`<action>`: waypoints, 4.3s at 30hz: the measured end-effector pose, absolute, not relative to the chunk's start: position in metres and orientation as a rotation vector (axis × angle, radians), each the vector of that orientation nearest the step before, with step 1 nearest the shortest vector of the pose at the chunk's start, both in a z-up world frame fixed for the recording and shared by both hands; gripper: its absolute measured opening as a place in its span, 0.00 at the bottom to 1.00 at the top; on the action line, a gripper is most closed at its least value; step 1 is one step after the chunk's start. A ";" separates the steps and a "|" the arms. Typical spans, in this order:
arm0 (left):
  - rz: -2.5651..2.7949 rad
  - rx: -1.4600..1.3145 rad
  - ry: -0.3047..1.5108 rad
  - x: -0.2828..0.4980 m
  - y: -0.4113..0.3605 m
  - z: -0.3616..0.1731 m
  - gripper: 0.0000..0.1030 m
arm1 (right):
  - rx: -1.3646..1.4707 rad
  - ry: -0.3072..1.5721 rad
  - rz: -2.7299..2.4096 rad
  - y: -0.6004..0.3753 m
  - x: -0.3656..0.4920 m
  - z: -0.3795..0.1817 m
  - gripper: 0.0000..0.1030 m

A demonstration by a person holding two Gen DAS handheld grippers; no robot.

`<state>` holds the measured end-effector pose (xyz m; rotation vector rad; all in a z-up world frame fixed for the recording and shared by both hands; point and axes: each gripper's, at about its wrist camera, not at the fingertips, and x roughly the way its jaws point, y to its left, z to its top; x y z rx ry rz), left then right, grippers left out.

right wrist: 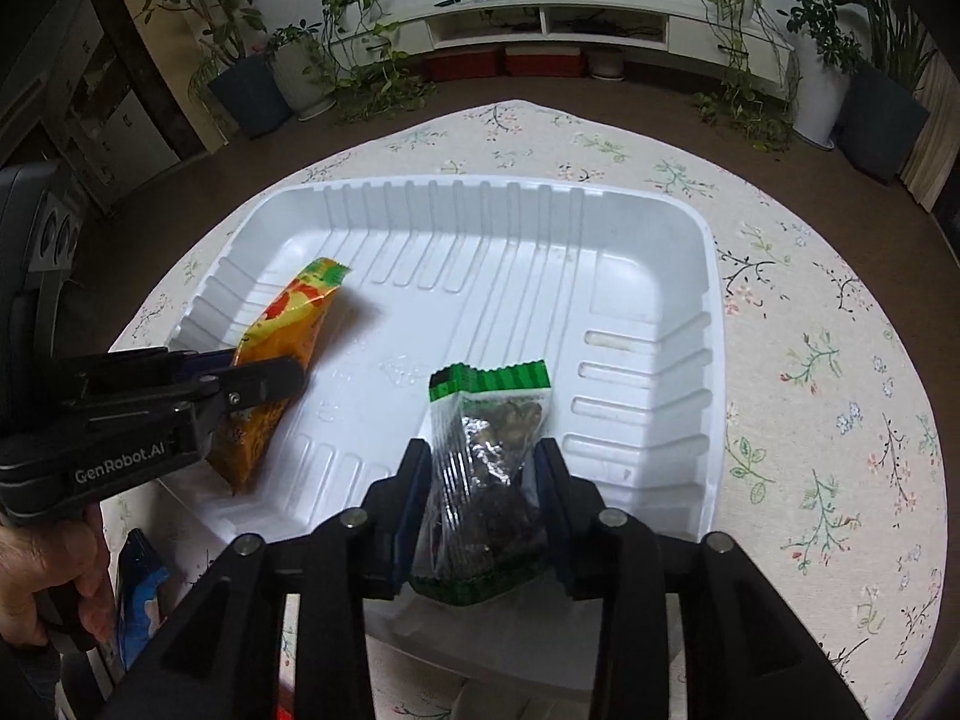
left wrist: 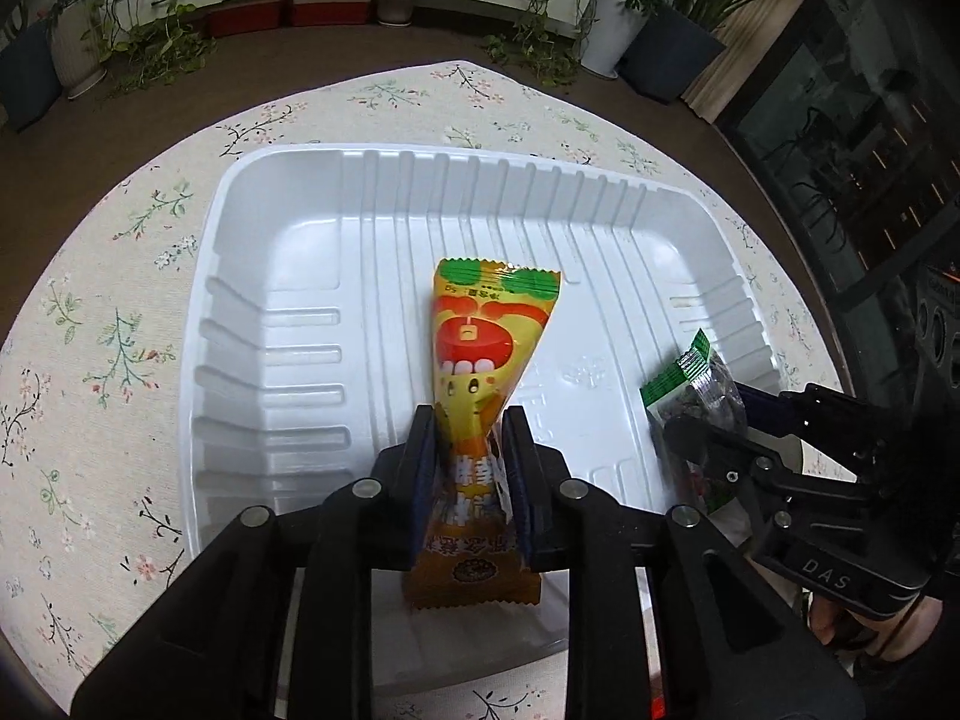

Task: Organize snacks
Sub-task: 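Lower both held packets into the white tray and open both grippers, then grasp the pink-white wrapped bar with the left gripper while the right gripper reaches the white-green packet, then lift the pink bar with the left gripper while the right gripper grasps the white-green packet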

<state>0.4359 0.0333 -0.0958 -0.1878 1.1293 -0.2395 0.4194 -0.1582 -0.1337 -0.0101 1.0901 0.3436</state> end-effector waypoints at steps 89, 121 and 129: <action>-0.013 -0.100 1.064 0.156 0.125 -0.090 0.21 | 0.302 1.074 0.306 -0.178 0.217 -0.067 0.57; -0.098 -0.325 0.997 0.134 0.152 -0.082 0.19 | 0.296 1.138 0.241 -0.183 0.261 -0.109 0.14; -0.133 -0.386 0.963 0.132 0.155 -0.064 0.19 | 0.310 1.107 0.274 -0.186 0.257 -0.097 0.13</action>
